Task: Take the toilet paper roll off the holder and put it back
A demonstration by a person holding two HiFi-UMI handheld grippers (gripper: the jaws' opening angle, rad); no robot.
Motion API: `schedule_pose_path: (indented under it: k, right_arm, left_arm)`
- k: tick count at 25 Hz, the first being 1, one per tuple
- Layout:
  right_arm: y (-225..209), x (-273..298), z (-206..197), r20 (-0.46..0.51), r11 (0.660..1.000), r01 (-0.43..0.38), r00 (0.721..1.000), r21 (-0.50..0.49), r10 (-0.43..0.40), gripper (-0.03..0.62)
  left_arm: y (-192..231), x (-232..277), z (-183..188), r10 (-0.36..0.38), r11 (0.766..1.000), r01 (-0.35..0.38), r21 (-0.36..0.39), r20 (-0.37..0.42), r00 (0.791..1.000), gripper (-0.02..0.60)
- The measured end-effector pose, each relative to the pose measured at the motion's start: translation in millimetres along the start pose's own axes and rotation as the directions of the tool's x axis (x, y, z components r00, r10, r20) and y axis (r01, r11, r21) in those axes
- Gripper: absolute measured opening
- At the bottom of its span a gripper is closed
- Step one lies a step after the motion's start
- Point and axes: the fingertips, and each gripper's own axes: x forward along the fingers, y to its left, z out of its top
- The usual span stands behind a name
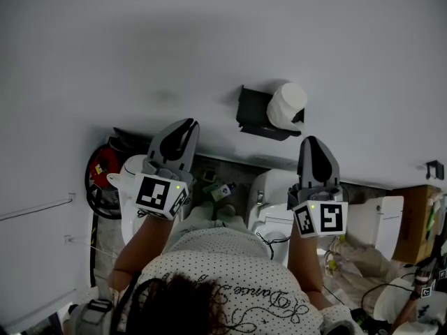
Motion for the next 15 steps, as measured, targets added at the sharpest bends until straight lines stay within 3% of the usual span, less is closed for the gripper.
schedule_pose_path:
  k: [5,15]
  right_arm:
    - [0.9,-0.9,-7.4,-0.022,1.0,-0.001,1.0,-0.01,0.0,0.017]
    - [2.2,-0.8,-6.2,-0.023,1.0,0.0,1.0,-0.014,0.0,0.017]
  left_arm:
    - [-2.5,0.5,-7.7,-0.003,1.0,0.003,0.002,-0.019,1.0,0.009]
    - [-2.3,-0.9,-8.8,-0.002,1.0,0.002,0.0,-0.023,1.0,0.005]
